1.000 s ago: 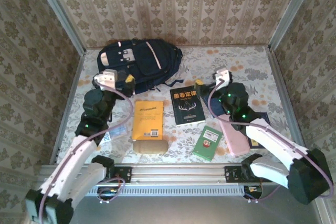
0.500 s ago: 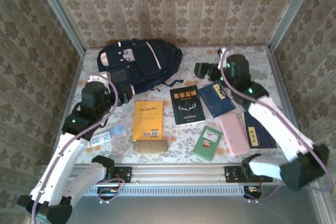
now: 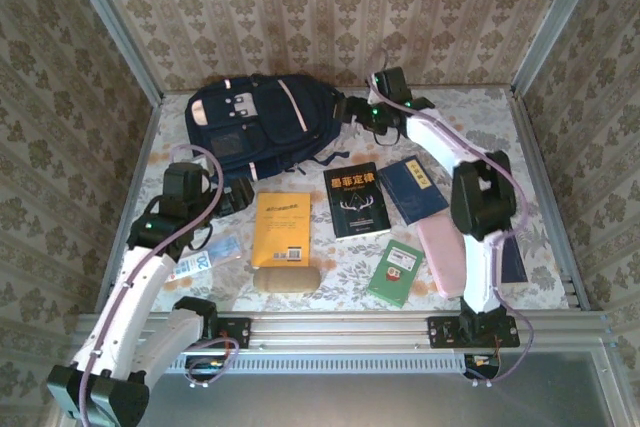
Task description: Pack books, pencil case, and school supplies into a backpack
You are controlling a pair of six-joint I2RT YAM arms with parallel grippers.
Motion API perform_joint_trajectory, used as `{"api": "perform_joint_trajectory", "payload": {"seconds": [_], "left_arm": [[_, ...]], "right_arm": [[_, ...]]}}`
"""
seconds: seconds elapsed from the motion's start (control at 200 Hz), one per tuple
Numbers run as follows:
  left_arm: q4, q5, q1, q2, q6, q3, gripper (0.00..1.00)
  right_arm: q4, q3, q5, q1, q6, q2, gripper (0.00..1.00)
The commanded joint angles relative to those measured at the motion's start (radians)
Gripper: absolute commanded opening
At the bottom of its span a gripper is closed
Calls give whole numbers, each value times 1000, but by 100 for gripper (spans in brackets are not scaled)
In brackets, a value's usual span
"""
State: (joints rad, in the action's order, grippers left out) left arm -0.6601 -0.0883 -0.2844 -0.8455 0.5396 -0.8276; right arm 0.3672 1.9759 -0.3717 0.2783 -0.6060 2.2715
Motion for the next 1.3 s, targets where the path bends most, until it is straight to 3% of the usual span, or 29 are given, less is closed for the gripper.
{"api": "perform_joint_trajectory", "payload": {"seconds": [0.0, 0.275, 0.57, 0.695, 0.885, 1.025, 1.295], "left_arm": [[16, -41, 5, -7, 1, 17, 98], [25, -11, 10, -56, -36, 26, 98], [48, -23, 17, -141, -17, 15, 96], [47, -10, 18, -152, 5, 9, 96], [25, 9, 18, -138, 26, -5, 95], [-4, 29, 17, -113, 45, -19, 96], [-49, -6, 19, -29, 107, -11, 96]], "right_arm": [[72, 183, -28, -33, -89, 149, 77], [76, 599, -150, -57, -205, 518, 75], [-15, 694, -206, -28, -244, 651, 72], [1, 745, -203, -16, -251, 687, 62], [-20, 745, -227, -16, -292, 658, 25], [32, 717, -209, -14, -253, 538, 0], [110, 510, -133, 10, -209, 199, 0]]}}
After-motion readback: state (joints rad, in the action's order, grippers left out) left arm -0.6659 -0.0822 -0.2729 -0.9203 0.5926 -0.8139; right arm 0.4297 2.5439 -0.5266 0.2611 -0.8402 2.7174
